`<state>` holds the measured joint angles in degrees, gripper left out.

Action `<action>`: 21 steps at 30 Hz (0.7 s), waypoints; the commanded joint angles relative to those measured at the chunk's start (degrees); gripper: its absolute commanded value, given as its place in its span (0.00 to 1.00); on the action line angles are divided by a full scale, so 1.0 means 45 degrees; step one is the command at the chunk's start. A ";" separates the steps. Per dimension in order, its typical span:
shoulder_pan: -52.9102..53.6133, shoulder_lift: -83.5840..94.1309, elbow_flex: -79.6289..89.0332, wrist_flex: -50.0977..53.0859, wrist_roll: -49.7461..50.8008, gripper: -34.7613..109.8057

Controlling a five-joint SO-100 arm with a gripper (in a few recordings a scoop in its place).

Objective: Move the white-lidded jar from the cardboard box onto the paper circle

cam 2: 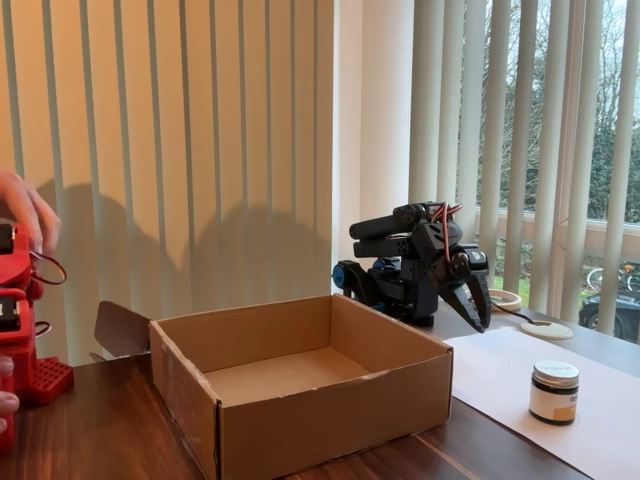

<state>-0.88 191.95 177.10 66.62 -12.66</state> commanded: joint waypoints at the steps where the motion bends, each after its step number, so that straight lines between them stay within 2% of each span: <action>1: -0.0078 0.0820 -0.0313 0.0098 -0.0254 0.24; 21: 0.0078 0.0820 -0.0352 0.0215 0.0215 0.24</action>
